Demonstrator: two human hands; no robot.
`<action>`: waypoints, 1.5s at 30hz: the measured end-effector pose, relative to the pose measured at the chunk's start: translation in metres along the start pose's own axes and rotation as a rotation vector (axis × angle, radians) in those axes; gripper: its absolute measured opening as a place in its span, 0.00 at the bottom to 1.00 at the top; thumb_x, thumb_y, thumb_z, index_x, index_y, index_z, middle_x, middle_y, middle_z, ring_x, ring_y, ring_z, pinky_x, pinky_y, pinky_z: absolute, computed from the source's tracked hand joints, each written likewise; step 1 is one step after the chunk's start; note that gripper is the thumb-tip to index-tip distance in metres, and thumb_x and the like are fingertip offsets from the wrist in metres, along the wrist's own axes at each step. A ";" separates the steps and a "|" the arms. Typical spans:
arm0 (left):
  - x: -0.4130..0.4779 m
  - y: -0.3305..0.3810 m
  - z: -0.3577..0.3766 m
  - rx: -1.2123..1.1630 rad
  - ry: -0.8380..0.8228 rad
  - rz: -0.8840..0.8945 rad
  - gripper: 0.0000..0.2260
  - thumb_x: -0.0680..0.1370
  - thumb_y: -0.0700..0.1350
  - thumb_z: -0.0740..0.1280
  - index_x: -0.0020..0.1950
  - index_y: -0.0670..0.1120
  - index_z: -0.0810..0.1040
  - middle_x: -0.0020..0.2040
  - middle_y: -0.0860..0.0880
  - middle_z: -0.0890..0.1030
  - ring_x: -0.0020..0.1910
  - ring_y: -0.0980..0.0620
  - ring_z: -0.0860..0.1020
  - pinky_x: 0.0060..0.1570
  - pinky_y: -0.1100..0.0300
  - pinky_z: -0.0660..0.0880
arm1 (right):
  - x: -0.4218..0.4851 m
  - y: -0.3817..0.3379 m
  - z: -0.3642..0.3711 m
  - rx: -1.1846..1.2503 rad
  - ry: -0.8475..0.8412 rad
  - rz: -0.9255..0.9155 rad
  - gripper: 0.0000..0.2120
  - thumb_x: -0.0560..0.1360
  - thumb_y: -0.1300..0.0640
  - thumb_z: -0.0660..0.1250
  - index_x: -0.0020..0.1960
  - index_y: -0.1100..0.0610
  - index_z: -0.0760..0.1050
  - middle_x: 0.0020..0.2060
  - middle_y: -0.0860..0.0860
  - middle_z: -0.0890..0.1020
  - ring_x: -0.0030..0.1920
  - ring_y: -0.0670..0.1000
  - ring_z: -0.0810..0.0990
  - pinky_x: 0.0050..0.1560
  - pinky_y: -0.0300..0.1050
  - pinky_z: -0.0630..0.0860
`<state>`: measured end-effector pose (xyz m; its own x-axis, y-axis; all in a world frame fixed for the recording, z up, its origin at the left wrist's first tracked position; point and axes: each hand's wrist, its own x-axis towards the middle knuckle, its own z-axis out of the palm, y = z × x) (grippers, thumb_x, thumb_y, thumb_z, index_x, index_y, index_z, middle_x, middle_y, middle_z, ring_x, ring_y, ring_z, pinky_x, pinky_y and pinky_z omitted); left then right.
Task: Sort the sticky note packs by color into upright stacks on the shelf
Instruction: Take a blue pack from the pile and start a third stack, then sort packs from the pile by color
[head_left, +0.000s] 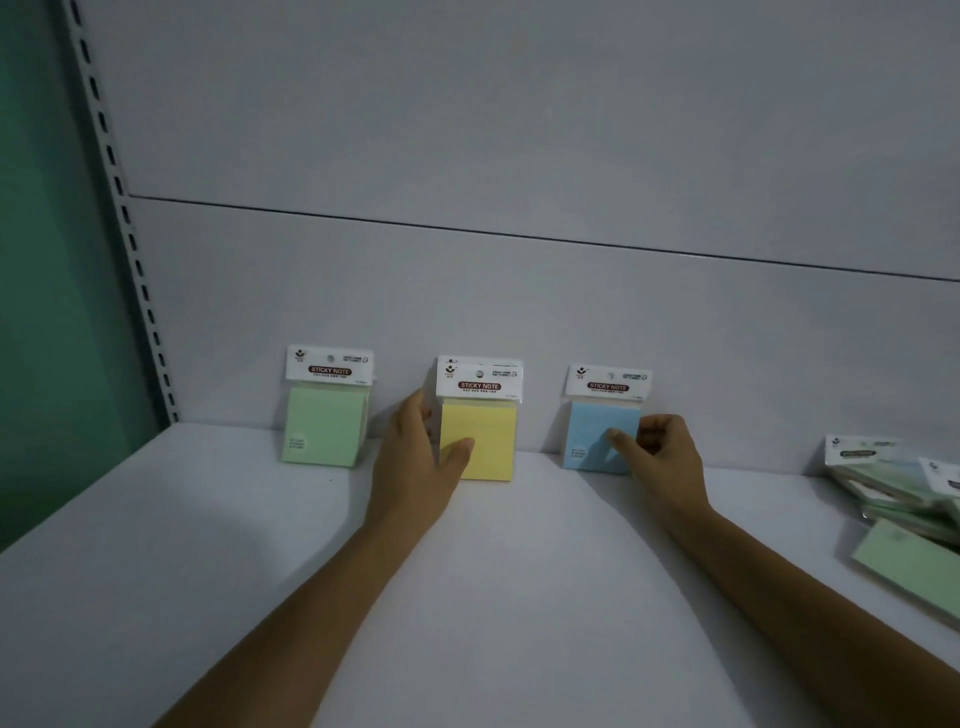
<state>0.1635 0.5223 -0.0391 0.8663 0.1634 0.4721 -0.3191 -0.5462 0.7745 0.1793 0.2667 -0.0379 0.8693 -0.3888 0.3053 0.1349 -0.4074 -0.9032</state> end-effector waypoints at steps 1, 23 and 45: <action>-0.001 0.001 0.000 0.003 -0.018 -0.001 0.33 0.72 0.46 0.71 0.72 0.44 0.59 0.66 0.44 0.71 0.64 0.46 0.72 0.60 0.50 0.72 | -0.003 -0.002 -0.001 -0.023 0.018 0.013 0.17 0.71 0.51 0.72 0.53 0.57 0.69 0.47 0.52 0.79 0.47 0.50 0.79 0.39 0.38 0.73; -0.082 0.098 0.041 0.243 -0.480 0.786 0.29 0.78 0.55 0.61 0.75 0.49 0.55 0.77 0.51 0.57 0.75 0.52 0.55 0.73 0.56 0.56 | -0.131 -0.026 -0.094 -0.450 0.068 0.011 0.23 0.73 0.51 0.69 0.64 0.56 0.68 0.62 0.52 0.74 0.60 0.50 0.73 0.54 0.40 0.69; -0.187 0.248 0.280 0.456 -0.626 0.427 0.26 0.77 0.62 0.54 0.71 0.51 0.63 0.72 0.47 0.65 0.70 0.45 0.62 0.67 0.49 0.59 | -0.103 0.094 -0.383 -0.477 0.102 -0.065 0.10 0.75 0.53 0.66 0.55 0.53 0.75 0.55 0.51 0.79 0.54 0.48 0.75 0.52 0.41 0.73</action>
<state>0.0299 0.1266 -0.0530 0.8026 -0.5358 0.2621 -0.5945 -0.7545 0.2782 -0.0798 -0.0475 -0.0386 0.8119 -0.4197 0.4058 -0.0666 -0.7571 -0.6499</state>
